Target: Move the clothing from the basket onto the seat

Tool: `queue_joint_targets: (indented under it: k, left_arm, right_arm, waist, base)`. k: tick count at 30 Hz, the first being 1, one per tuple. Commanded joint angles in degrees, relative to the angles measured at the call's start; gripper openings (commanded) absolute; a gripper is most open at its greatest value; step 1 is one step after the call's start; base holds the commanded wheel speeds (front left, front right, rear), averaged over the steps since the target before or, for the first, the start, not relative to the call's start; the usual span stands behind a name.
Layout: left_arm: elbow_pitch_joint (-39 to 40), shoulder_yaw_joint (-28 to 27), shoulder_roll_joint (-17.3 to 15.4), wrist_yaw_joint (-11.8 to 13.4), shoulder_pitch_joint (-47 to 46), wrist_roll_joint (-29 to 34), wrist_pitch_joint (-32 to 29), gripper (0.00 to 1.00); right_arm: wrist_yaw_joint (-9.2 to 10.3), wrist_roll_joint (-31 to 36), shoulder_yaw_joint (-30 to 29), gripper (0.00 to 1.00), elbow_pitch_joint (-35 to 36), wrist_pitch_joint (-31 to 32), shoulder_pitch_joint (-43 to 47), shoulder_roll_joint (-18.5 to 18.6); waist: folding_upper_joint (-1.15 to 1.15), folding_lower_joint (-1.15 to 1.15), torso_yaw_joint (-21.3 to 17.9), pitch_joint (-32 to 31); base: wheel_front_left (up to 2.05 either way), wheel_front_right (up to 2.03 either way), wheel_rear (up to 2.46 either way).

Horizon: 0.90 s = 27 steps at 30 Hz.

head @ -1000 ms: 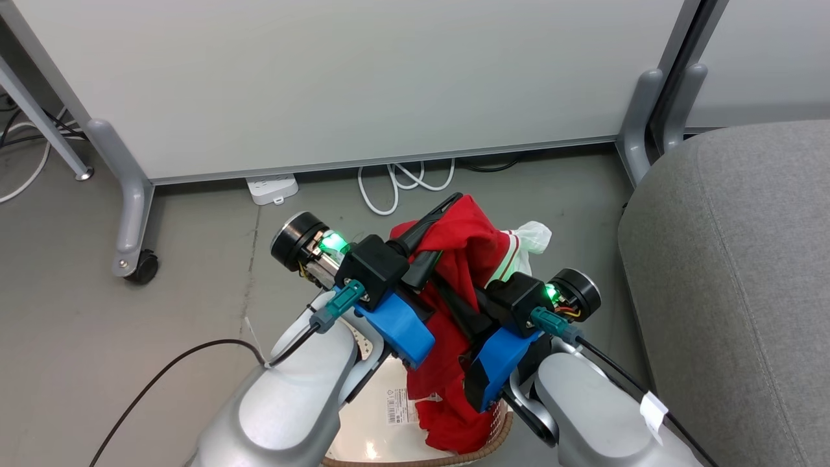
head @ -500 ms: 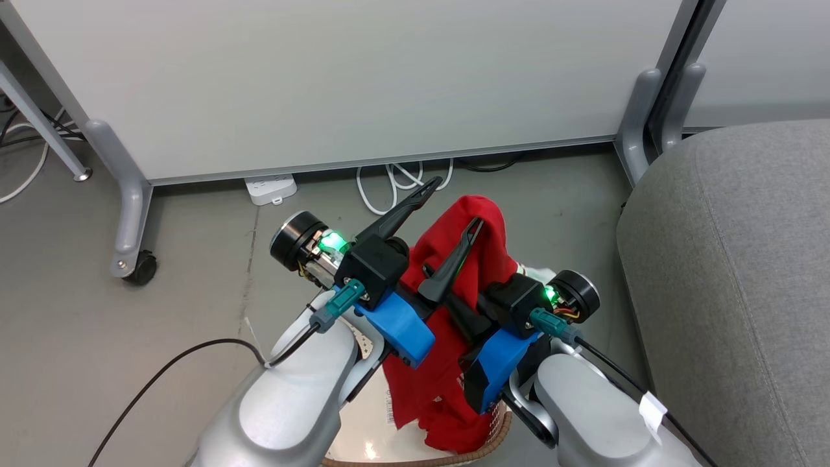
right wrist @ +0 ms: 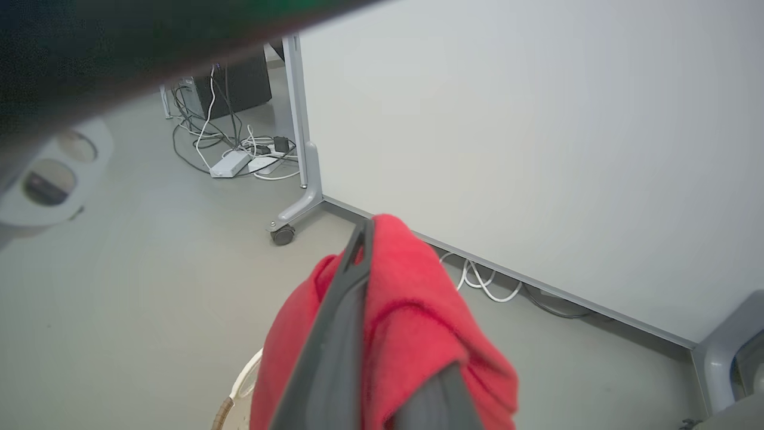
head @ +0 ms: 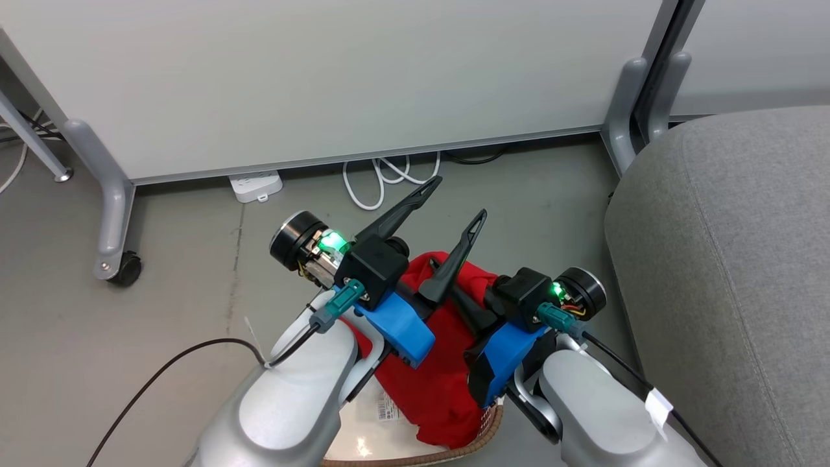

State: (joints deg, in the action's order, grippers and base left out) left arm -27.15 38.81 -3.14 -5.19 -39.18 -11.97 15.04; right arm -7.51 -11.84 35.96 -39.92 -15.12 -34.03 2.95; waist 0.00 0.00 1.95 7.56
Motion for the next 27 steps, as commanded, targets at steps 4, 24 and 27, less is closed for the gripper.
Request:
queue_joint_targets:
  k: [4, 24, 27]
  left_arm:
    - [0.3, -0.4, -0.6, 0.2, -0.1, 0.1, 0.2, 1.00]
    - [-0.4, 1.0, -1.6, -0.2, -2.1, 0.3, 0.2, 1.00]
    - [-0.5, 1.6, -1.6, -0.3, -2.2, 0.4, 0.2, 1.00]
  right_arm:
    - [0.04, -0.1, -1.9, 0.00, 1.0, -0.1, 0.0, -0.1]
    - [0.04, 5.4, -15.4, 0.00, 8.1, -0.1, 2.7, -0.1]
    - [0.04, 6.2, -18.2, 0.00, 9.7, -0.1, 3.2, -0.1]
  waist:
    - [0.00, 0.00, -1.5, 1.2]
    - [0.00, 0.00, -11.6, 5.1]
    - [0.00, 0.00, -13.7, 5.8]
  base:
    - [0.00, 0.00, 0.00]
    - [0.00, 0.00, 0.00]
    - [0.00, 0.00, 0.00]
